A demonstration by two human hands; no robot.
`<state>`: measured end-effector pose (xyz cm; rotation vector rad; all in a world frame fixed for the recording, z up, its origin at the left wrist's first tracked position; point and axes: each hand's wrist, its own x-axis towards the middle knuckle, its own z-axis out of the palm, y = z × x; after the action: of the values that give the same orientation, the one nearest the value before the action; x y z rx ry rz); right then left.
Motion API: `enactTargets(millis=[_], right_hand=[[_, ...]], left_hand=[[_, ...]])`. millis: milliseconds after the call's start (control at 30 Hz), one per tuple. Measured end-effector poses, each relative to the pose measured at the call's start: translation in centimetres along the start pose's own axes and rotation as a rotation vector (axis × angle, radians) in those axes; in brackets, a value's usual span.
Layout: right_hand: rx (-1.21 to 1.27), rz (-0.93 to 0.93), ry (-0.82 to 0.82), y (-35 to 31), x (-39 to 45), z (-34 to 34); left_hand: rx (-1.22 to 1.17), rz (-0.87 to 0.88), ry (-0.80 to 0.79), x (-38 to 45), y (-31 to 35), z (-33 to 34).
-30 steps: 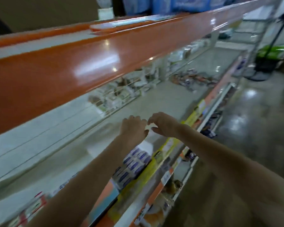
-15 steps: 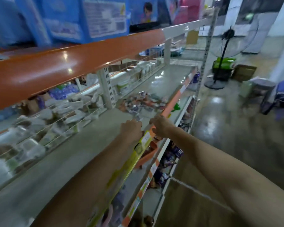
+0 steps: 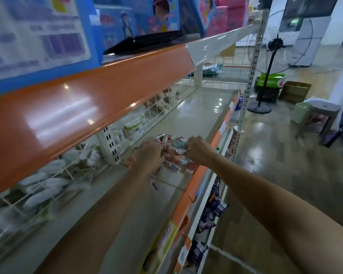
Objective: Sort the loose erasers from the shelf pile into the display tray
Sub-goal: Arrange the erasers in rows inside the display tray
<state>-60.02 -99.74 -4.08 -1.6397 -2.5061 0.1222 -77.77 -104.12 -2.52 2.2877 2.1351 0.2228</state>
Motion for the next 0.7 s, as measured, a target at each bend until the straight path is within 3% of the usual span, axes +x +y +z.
enactTargets(millis=[333,467,700], right_hand=[[0.119,-0.079,-0.027,4.7,8.3,1.1],[0.166,-0.165,-0.119,6.1,10.7,2.2],[0.298,-0.398,-0.113,9.3,13.4,3.2]], left_hand=[[-0.061,-0.139,-0.034,6.4,-2.9,2.6],[-0.080,-0.227,-0.016,7.3,-3.0,2.9],[-0.081,-0.373,0.043,7.7,-1.7,3.5]])
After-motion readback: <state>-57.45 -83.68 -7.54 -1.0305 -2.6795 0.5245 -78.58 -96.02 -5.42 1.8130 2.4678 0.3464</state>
